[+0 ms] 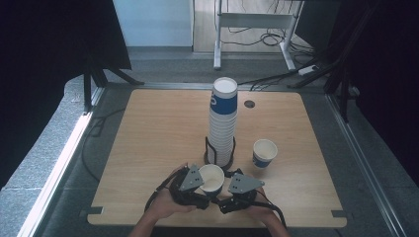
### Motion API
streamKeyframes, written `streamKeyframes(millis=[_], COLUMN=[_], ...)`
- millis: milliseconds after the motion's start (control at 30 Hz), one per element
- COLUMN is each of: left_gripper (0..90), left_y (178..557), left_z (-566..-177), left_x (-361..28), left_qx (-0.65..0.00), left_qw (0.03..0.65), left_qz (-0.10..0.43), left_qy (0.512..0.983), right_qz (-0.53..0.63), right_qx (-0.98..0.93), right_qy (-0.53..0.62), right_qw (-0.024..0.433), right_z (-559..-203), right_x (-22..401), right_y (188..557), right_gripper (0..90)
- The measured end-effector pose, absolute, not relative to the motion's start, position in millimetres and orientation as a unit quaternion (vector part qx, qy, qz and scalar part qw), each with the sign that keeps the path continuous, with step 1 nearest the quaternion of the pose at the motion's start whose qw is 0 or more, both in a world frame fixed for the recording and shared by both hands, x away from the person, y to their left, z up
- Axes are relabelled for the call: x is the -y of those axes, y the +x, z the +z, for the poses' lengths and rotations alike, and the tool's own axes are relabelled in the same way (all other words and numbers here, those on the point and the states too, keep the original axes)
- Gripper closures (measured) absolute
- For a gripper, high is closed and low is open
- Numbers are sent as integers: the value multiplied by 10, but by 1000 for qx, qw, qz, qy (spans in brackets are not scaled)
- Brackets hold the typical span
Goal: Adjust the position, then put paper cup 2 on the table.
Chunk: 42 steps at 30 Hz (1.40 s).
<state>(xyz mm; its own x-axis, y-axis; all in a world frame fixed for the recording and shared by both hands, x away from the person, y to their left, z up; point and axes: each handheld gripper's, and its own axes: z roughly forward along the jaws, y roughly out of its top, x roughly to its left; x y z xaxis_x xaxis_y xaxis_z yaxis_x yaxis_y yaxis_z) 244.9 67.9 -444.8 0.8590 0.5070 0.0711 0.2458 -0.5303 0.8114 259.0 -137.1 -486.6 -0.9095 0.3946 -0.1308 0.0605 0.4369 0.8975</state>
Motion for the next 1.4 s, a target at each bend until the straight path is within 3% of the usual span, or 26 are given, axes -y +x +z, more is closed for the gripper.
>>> streamKeyframes(millis=[133,433,633,933,1400], left_gripper=[208,194,88,67,82], left_y=[2450,2479,2479,2496,2588], left_z=[-4456,-4476,-4417,-4336,-4444], left_x=[-674,-694,-753,-978,-1060], left_qx=[-219,-227,-246,-259,-322], left_qw=[426,437,476,540,508], left_qz=[153,139,143,122,156], left_qy=[865,859,832,791,783], right_qz=[508,506,516,544,567], right_qx=[-837,-837,-830,-804,-775], right_qy=[127,121,133,168,189], right_qw=[159,168,166,169,205], right_z=[-4892,-4904,-4888,-4827,-4631], right_x=[1354,1361,1413,1580,1812], right_y=[2579,2576,2594,2653,2622], right_gripper=[260,271,273,273,273])
